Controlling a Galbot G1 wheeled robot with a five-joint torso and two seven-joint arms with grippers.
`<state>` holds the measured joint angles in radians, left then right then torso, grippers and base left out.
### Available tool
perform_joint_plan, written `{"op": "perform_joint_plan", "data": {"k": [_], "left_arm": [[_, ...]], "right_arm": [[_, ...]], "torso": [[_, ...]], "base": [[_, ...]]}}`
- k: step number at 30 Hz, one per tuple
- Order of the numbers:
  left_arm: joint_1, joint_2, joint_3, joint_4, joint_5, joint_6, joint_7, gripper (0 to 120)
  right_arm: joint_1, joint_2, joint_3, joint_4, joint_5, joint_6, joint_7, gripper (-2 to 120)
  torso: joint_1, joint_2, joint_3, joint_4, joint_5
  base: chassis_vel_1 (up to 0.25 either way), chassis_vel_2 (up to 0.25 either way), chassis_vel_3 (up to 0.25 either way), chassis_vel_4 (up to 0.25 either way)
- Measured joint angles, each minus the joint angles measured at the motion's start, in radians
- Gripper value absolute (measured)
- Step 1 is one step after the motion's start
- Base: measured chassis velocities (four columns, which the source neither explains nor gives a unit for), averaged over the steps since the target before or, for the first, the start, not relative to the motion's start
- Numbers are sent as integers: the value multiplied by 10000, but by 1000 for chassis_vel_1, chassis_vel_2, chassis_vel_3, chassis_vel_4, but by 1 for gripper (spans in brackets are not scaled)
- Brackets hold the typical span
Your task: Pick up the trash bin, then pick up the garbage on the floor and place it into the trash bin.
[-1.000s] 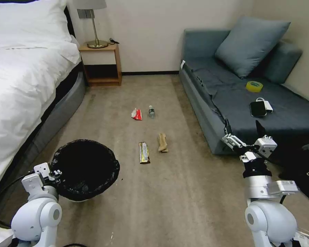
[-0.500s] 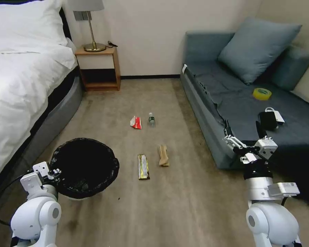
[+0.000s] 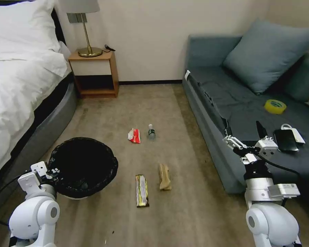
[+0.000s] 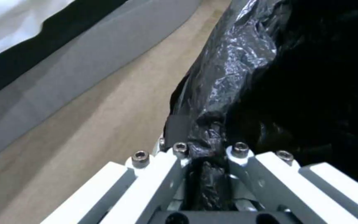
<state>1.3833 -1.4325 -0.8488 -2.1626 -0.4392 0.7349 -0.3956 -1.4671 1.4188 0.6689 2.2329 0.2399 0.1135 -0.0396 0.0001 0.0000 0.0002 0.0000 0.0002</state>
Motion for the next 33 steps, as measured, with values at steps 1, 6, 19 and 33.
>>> {"op": "perform_joint_plan", "data": {"k": [1, 6, 19, 33], "left_arm": [[0, 0, 0, 0, 0, 0, 0, 3], [-47, -75, -22, 30, -4, 0, -25, 3], [8, -149, -191, 36, -23, 5, -31, 3], [-329, 41, -175, 90, -196, 6, 33, 3]], "right_arm": [[0, 0, 0, 0, 0, 0, 0, 100], [-2, -67, -42, -37, 4, 28, -77, 100], [198, -204, -444, -338, -83, -84, 65, 100], [1461, -1634, -3383, -1263, 3312, -5302, 3436, 100]], "torso": [[0, 0, 0, 0, 0], [-2, 0, -2, 1, -3], [-2, 0, -2, 0, -2], [-2, 0, -2, -3, -3]], "base": [[-120, 120, 147, -100], [-5, 15, 17, -9], [-45, 46, 46, -47], [-44, 39, 42, -40]]}}
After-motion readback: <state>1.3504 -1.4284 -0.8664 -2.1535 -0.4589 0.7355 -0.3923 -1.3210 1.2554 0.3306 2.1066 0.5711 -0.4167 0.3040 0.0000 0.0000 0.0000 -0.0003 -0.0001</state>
